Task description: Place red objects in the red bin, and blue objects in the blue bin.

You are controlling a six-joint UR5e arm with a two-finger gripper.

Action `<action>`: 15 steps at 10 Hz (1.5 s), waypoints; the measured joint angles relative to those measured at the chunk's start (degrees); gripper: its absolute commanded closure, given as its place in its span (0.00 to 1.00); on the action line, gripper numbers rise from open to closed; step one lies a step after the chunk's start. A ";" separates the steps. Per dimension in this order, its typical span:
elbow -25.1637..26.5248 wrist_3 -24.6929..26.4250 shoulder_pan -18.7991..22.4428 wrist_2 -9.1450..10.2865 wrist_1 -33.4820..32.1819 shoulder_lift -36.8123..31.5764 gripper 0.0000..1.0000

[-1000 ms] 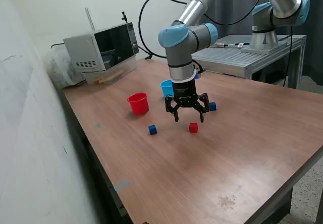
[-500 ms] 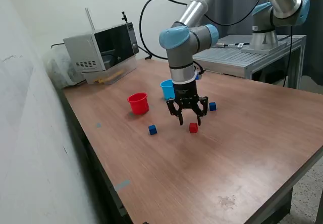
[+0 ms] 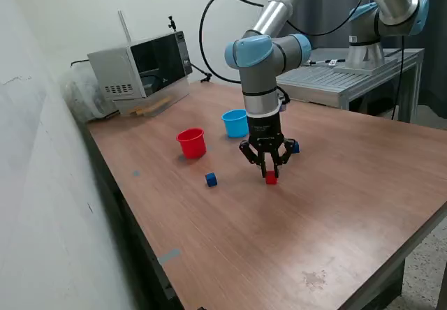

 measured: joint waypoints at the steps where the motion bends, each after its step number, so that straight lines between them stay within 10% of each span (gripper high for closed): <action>1: -0.01 -0.03 -0.21 -0.33 -0.09 -0.19 1.00; 6: 0.01 0.72 -3.05 -1.26 0.31 -7.70 1.00; 15: 0.06 4.77 -20.79 -3.18 0.43 -9.98 1.00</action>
